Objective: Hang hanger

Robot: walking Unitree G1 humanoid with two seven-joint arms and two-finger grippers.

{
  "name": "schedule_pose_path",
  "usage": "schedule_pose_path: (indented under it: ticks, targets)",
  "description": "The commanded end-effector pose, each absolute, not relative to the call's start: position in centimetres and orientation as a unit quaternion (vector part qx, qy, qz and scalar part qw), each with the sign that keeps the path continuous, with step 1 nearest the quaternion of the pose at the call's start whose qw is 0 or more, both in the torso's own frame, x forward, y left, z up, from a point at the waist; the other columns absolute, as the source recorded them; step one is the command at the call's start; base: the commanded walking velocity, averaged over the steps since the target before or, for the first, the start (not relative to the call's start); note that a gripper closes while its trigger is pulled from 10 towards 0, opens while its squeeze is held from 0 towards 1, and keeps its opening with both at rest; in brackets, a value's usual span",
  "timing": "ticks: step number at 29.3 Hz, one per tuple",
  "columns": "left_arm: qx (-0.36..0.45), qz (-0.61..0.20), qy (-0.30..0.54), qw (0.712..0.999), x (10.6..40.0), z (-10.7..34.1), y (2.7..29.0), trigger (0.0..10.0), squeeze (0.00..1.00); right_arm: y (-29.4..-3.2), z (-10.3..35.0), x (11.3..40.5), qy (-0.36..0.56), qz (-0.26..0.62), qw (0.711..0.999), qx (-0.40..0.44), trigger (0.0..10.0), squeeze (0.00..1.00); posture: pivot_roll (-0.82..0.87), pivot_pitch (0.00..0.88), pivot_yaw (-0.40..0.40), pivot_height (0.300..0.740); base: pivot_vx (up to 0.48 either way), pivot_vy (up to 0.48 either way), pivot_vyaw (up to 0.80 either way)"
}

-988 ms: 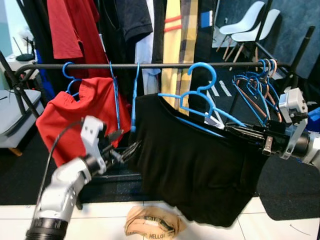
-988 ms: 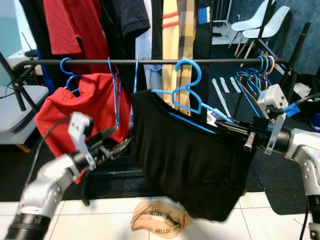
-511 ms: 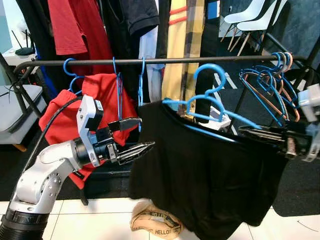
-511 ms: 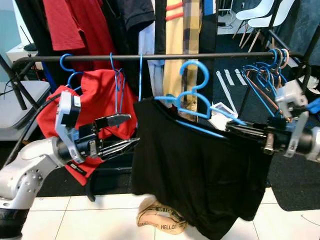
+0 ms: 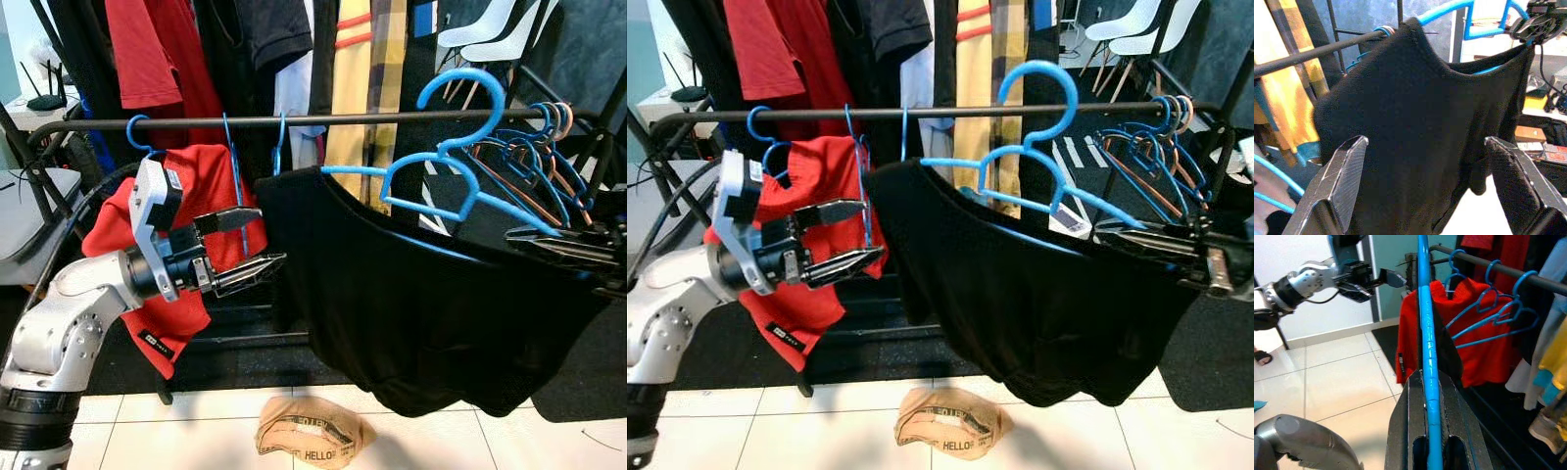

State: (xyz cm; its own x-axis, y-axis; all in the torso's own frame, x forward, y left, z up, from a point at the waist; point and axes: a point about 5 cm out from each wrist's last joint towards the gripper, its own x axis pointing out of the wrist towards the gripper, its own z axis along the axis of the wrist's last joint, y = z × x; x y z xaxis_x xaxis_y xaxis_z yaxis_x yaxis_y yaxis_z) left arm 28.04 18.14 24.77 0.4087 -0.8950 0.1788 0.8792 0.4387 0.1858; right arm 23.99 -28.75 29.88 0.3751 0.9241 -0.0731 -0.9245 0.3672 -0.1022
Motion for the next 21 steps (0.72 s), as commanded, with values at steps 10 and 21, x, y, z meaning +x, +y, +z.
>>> schedule_pose_path:
  ticks: [10,21]
  targets:
    - [0.045,-0.501,-0.141,0.853,27.9,26.4,21.3,10.0,0.0,-28.5,32.6,22.5,-0.044,0.594,0.8,-0.067,10.0,0.0,-0.06,0.0,0.029,0.74,0.0,0.0,0.0]
    - [0.017,-0.551,-0.12,0.826,27.0,25.6,20.1,10.0,0.0,-26.7,32.5,22.5,-0.053,0.628,0.775,-0.054,10.0,0.0,-0.05,0.0,0.029,0.74,0.0,0.0,0.0]
